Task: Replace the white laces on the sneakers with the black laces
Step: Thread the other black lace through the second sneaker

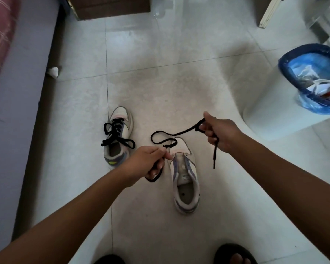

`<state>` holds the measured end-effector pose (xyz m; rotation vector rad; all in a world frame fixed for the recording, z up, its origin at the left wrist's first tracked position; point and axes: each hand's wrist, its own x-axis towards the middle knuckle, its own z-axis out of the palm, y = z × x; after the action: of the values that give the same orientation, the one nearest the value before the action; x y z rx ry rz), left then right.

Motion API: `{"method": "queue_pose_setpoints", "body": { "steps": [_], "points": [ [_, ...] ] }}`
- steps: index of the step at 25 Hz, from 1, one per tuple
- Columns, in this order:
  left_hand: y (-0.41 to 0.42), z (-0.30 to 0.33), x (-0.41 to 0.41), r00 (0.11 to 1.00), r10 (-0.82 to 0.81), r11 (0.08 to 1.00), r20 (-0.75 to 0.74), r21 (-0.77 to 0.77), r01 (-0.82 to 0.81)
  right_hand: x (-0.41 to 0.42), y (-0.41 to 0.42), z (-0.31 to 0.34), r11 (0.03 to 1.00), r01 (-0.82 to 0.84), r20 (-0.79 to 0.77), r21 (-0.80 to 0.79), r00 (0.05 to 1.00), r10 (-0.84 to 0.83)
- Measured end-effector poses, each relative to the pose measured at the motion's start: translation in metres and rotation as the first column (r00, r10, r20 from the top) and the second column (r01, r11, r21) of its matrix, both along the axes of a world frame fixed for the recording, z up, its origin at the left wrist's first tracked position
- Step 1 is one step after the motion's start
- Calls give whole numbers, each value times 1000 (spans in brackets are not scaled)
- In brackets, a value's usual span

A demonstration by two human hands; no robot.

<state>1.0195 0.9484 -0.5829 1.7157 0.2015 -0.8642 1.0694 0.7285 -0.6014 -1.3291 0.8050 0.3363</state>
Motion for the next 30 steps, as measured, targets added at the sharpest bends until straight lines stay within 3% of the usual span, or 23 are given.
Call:
{"method": "queue_pose_setpoints", "body": {
  "steps": [2, 4, 6, 7, 10, 14, 17, 20, 22, 24, 26, 28, 30],
  "points": [
    [0, -1, 3, 994, 112, 993, -17, -33, -113, -8, 6, -6, 989, -125, -125, -83, 986, 114],
    [-6, -1, 5, 989, 138, 988, -56, -55, -141, -29, 28, -12, 950, -277, -237, 141, 923, 304],
    [-12, -4, -1, 994, 34, 998, -108, -46, -39, -46, 50, -14, 876, -356, -208, 325, 877, 434],
    [-13, -6, -7, 992, -33, 999, -124, -43, 27, -50, 57, -16, 871, -362, -176, 333, 883, 435],
    [-8, -14, -20, 985, -123, 991, -120, -58, 117, -37, 52, -14, 944, -286, -87, 165, 949, 303],
    [27, -29, -25, 993, -98, 994, -68, 37, 100, 18, -6, -8, 995, 73, 38, 73, 996, -76],
    [60, -43, -29, 991, -7, 996, -131, 83, 18, 42, -51, -4, 985, 174, 28, 23, 984, -174],
    [76, -49, -25, 976, 82, 995, -202, 76, -68, 47, -48, -6, 997, 75, -34, -10, 997, -75],
    [70, -48, -11, 958, 228, 974, -173, 47, -223, 70, -34, 7, 999, 12, -1, 30, 1000, -12],
    [58, -46, 7, 889, 440, 893, -125, -46, -448, 98, -27, 34, 994, 21, 116, 108, 993, -33],
    [44, -44, 18, 774, 605, 766, -188, -126, -630, 106, -24, 50, 995, 13, 192, 94, 981, -31],
    [30, -49, 16, 696, 635, 707, -336, -112, -699, 86, -24, 32, 996, -85, 103, 27, 991, 82],
    [18, -58, 10, 662, 595, 720, -456, -64, -691, 46, -22, -9, 991, -118, -47, 70, 992, 121]
  ]
}}
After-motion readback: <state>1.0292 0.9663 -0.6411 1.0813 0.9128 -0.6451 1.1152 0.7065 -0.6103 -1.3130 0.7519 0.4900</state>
